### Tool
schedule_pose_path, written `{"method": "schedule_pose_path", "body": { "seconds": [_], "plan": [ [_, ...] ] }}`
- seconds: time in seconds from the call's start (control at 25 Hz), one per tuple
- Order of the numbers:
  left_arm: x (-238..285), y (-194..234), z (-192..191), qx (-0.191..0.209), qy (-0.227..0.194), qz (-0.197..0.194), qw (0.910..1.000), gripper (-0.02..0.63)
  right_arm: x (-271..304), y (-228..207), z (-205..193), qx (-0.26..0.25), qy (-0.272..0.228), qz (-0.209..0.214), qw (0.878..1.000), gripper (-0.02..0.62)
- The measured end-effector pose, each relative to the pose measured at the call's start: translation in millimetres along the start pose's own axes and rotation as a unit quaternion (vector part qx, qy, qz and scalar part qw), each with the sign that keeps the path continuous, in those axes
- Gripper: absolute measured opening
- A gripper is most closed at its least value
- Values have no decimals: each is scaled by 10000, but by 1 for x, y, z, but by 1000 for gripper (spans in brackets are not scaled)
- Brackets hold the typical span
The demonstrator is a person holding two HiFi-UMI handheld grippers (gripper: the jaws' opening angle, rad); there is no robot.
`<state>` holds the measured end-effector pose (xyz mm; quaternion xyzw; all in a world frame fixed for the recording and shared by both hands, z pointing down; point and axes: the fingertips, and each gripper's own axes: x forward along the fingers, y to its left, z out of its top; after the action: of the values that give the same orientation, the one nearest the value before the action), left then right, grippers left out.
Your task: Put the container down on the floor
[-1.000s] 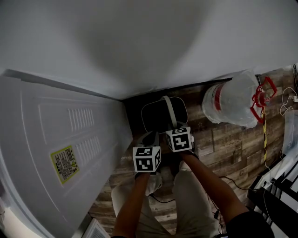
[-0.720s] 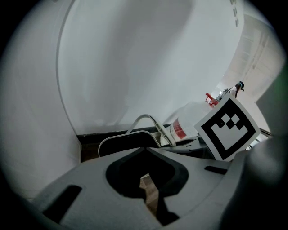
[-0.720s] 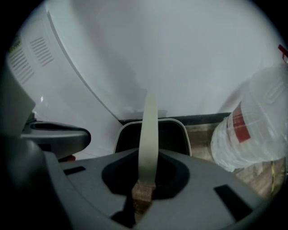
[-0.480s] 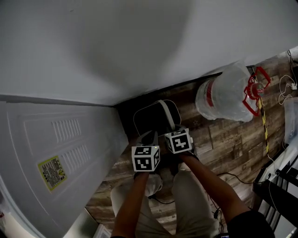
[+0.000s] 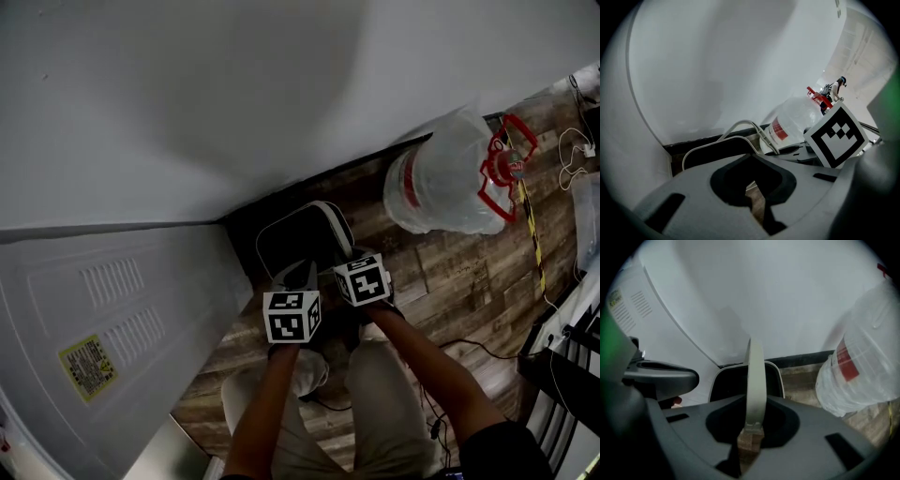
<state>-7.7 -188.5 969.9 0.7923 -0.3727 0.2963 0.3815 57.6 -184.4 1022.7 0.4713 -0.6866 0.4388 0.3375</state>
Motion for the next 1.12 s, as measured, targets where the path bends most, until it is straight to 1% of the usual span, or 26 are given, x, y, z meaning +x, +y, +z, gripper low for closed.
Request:
{"method": "schedule_pose_path", "body": {
  "seconds": [0.28,0.48,0.76,0.96,1.12],
  "plan": [
    [22,-14,-2,150,99,-126,9998,15,6,-22,-4,197,17,-8,9998,35],
    [38,-25,-5,283,177,-239,9992,15,12,-43,-8,275,11,-102,9996,52],
    [54,-26,-7,408,273,-299,9983,15,26,-75,-14,515,23,-297,9982,83],
    [64,-24,-5,487,281,-349,9978,15,37,-89,-20,649,87,-394,9971,107],
    [73,-24,-3,483,275,-387,9977,15,46,-100,-31,882,120,-403,9952,123]
  ]
}}
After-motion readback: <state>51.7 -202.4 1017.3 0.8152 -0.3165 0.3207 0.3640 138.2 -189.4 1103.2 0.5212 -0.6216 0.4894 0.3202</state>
